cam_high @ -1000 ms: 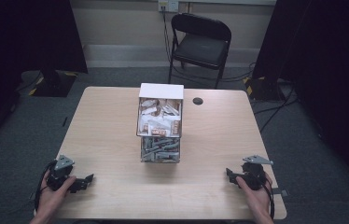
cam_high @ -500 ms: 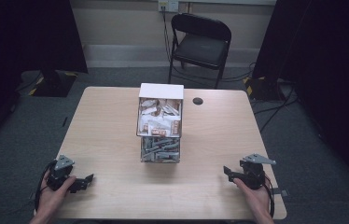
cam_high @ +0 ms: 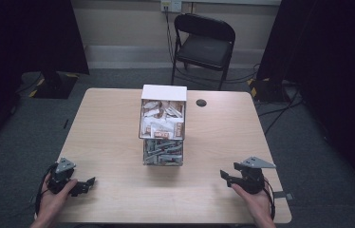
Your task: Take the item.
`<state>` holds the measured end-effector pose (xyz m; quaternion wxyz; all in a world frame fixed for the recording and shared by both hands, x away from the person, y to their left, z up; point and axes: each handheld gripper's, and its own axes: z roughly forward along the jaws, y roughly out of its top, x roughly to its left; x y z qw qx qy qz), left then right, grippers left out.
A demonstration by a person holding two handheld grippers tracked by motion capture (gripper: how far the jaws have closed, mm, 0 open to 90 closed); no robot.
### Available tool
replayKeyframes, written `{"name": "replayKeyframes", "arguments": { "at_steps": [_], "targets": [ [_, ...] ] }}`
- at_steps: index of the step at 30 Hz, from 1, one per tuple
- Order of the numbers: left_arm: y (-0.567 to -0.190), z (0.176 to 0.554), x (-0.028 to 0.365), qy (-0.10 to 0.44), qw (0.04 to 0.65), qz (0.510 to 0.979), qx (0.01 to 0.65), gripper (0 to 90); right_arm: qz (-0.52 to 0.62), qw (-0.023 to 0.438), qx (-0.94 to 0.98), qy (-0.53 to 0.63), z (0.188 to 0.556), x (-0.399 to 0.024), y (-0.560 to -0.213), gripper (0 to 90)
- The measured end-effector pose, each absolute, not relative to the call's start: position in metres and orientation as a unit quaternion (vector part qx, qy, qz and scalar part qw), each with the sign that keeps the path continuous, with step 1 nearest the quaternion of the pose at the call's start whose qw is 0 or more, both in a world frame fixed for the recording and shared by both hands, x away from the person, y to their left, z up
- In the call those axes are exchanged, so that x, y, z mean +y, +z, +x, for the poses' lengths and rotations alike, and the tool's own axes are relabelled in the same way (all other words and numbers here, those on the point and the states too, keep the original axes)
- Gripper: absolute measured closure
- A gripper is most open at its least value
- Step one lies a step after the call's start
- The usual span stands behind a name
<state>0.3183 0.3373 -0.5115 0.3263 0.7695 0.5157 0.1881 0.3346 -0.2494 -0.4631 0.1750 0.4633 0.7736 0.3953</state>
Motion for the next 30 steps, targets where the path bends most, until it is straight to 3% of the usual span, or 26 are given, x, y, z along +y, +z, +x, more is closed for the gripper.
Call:
{"name": "replayKeyframes", "arguments": {
  "at_steps": [30],
  "targets": [
    [-0.511, 0.318, 0.337, 0.188, 0.326, 0.769, 0.516, 0.0, 0.388, 0.113, 0.796, 0.450, 0.338, -0.196, -0.434, 43.5]
  ]
}}
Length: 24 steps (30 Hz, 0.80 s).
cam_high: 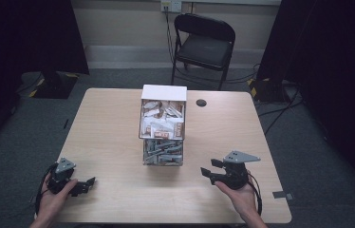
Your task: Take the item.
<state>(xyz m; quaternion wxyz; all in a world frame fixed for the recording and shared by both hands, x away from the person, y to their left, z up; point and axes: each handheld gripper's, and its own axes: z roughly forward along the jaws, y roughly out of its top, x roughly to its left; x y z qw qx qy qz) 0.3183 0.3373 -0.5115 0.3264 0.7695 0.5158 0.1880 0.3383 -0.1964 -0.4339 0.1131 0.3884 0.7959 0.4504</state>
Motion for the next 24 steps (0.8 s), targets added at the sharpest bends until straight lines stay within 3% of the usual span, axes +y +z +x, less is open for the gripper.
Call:
{"name": "replayKeyframes", "arguments": {
  "at_steps": [24],
  "targets": [
    [-0.511, 0.318, 0.337, 0.188, 0.326, 0.770, 0.516, 0.0, 0.313, 0.059, 0.817, 0.480, 0.346, -0.134, -0.422, 48.9]
  ]
}}
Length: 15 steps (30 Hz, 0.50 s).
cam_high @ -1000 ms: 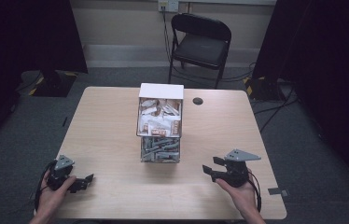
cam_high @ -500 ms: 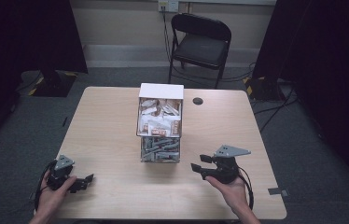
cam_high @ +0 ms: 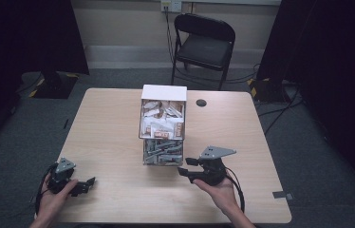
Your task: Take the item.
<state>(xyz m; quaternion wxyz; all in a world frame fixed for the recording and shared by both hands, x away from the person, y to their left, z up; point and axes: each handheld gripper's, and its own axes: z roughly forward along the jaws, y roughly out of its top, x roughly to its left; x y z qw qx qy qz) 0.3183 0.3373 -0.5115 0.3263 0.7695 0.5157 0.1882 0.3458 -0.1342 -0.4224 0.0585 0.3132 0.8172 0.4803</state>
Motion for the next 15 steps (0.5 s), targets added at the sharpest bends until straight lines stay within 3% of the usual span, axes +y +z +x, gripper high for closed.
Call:
{"name": "replayKeyframes", "arguments": {
  "at_steps": [15],
  "targets": [
    [-0.511, 0.318, 0.337, 0.188, 0.326, 0.770, 0.516, 0.0, 0.286, 0.044, 0.821, 0.492, 0.359, -0.105, -0.424, 57.3]
  ]
}}
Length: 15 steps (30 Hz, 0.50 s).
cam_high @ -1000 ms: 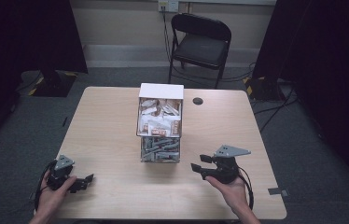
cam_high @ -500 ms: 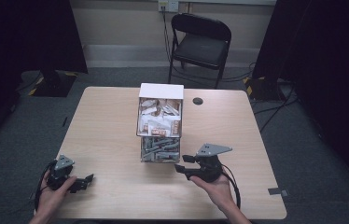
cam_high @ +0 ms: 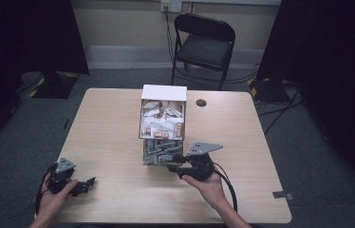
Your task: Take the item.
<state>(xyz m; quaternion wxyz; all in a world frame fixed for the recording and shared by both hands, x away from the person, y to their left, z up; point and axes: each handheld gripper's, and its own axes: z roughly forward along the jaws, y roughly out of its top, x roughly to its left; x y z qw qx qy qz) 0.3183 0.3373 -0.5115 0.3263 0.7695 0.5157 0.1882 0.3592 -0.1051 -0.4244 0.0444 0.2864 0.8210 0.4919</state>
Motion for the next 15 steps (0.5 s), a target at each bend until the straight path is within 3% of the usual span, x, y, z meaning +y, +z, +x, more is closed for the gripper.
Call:
{"name": "replayKeyframes", "arguments": {
  "at_steps": [8, 15],
  "targets": [
    [-0.511, 0.318, 0.337, 0.188, 0.326, 0.769, 0.516, 0.0, 0.279, 0.039, 0.824, 0.492, 0.364, -0.098, -0.431, 69.5],
    [-0.511, 0.318, 0.337, 0.188, 0.326, 0.770, 0.516, 0.0, 0.275, 0.037, 0.829, 0.485, 0.368, -0.093, -0.435, 69.2]
  ]
}}
